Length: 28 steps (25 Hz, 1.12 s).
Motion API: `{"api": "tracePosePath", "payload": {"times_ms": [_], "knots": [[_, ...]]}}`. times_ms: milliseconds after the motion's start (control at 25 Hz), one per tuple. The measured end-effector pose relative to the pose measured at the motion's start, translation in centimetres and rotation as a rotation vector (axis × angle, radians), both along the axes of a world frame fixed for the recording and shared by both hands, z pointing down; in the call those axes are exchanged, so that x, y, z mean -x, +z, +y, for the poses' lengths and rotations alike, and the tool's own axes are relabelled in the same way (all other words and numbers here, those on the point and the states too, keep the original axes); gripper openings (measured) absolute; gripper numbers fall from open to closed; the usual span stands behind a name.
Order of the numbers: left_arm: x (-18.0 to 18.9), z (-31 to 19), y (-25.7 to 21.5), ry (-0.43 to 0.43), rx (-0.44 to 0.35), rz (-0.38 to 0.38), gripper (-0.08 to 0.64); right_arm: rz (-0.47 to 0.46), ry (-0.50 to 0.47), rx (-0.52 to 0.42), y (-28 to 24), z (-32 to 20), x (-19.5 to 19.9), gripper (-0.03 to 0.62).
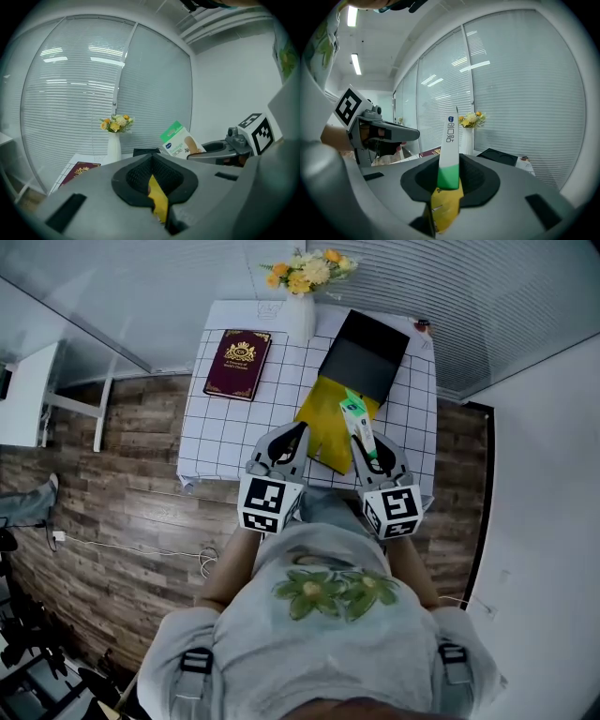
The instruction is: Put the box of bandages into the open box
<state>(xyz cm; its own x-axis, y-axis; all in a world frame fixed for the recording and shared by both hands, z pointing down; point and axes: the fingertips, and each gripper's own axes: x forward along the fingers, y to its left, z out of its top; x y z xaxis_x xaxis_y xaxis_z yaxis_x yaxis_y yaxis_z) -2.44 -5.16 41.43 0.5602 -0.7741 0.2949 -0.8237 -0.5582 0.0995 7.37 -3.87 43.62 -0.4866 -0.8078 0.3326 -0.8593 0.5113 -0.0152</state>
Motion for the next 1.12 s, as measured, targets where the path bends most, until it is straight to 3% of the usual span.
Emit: {"api": "tracePosePath", "payload": {"times_ms": [1120], "knots": [[1.5,-4.7,3.0,0.012,0.075,0.004,0.008,0.062,-0.016,0.120,4.3,-4.4,1.3,0.084]]}}
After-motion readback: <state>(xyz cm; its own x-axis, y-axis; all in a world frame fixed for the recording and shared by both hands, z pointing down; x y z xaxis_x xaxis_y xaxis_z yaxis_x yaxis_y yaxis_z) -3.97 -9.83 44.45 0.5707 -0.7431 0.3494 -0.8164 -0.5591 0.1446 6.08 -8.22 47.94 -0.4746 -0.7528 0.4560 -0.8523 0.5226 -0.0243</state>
